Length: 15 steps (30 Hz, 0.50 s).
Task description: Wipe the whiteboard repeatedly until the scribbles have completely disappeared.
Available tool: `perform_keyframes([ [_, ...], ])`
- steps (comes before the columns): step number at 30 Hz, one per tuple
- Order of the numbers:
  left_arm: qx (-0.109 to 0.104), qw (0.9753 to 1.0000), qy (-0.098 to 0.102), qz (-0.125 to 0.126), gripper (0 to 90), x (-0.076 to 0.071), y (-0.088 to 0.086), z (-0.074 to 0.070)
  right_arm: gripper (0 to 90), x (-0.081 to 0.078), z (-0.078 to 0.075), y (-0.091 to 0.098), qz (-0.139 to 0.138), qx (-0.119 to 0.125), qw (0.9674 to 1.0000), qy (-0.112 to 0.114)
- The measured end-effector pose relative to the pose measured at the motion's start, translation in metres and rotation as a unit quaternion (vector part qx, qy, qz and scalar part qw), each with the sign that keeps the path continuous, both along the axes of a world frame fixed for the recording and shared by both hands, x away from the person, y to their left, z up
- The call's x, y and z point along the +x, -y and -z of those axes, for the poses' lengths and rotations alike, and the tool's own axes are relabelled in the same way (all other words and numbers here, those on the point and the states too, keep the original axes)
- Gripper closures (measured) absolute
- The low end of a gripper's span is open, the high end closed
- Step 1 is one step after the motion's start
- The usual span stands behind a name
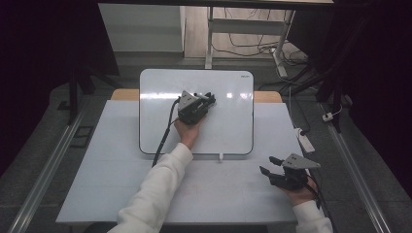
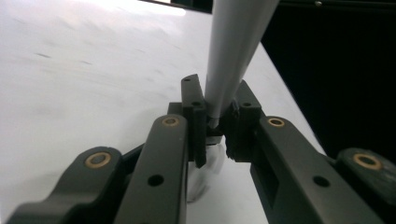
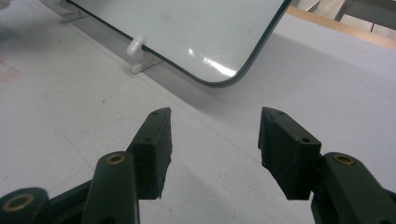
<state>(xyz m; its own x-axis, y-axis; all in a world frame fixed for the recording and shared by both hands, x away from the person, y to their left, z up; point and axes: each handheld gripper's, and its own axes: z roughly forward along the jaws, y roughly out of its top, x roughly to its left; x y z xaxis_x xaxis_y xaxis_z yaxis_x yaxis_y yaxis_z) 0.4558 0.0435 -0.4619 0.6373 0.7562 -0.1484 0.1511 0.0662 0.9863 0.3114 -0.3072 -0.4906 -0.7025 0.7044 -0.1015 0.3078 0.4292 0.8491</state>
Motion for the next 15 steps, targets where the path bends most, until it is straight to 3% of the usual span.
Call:
perform_keyframes([
  [4,0.008,0.9999,0.002,0.008,79.0,-0.002,0.009,0.003,44.6,0.000,0.000,0.000,0.002,0.001,1.0000,-0.001],
  [11,-0.011,0.9997,0.001,-0.020,78.9,0.003,-0.016,-0.004,44.6,0.000,0.000,0.002,0.002,0.001,1.0000,0.000],
  [15,0.005,1.0000,-0.001,0.000,78.9,-0.002,-0.004,0.001,44.6,0.000,0.000,0.001,0.001,0.001,1.0000,-0.001],
])
